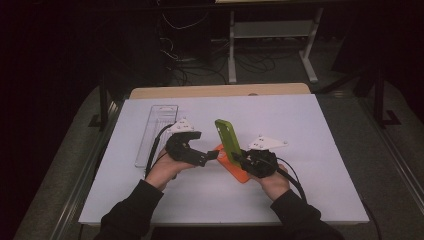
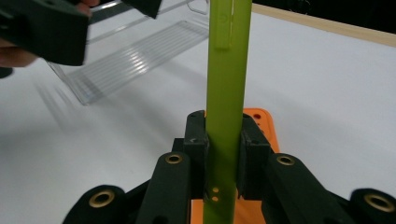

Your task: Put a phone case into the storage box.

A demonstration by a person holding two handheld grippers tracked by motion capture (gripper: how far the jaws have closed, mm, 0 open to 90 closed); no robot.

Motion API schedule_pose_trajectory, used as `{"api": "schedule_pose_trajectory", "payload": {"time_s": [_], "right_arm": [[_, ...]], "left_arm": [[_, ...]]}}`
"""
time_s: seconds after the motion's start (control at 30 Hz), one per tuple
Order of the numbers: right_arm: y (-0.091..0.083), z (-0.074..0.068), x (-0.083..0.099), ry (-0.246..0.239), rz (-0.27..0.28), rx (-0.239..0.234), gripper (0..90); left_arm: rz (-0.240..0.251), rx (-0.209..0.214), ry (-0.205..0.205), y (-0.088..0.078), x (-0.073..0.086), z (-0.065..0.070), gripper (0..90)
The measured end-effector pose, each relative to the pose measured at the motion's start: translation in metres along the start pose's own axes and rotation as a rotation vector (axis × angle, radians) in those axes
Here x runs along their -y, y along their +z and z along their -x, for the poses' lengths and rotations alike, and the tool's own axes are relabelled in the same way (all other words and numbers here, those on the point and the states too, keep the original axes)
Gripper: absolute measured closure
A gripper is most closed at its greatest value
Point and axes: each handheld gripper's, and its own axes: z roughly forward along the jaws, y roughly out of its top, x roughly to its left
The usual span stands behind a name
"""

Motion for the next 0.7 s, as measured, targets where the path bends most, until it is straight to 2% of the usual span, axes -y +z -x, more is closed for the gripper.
{"api": "schedule_pose_trajectory", "payload": {"time_s": [0.3,0.43,0.53,0.63,0.7], "right_arm": [[0.004,-0.011,-0.006,0.002,0.032,-0.022,75.5],[0.005,-0.012,-0.006,-0.005,0.044,-0.027,75.5],[0.006,-0.014,-0.007,-0.009,0.045,-0.032,75.5],[0.007,-0.016,-0.006,-0.009,0.045,-0.039,75.5],[0.007,-0.018,-0.006,-0.019,0.049,-0.043,75.5]], "left_arm": [[0.048,0.021,-0.026,0.008,-0.012,-0.003,0.0],[0.076,0.036,-0.027,0.010,-0.015,-0.003,0.0],[0.098,0.056,-0.045,0.013,-0.014,-0.003,0.0],[0.090,0.075,-0.017,0.015,-0.014,-0.002,0.0],[0.089,0.072,-0.023,0.017,-0.013,0.001,0.0]]}}
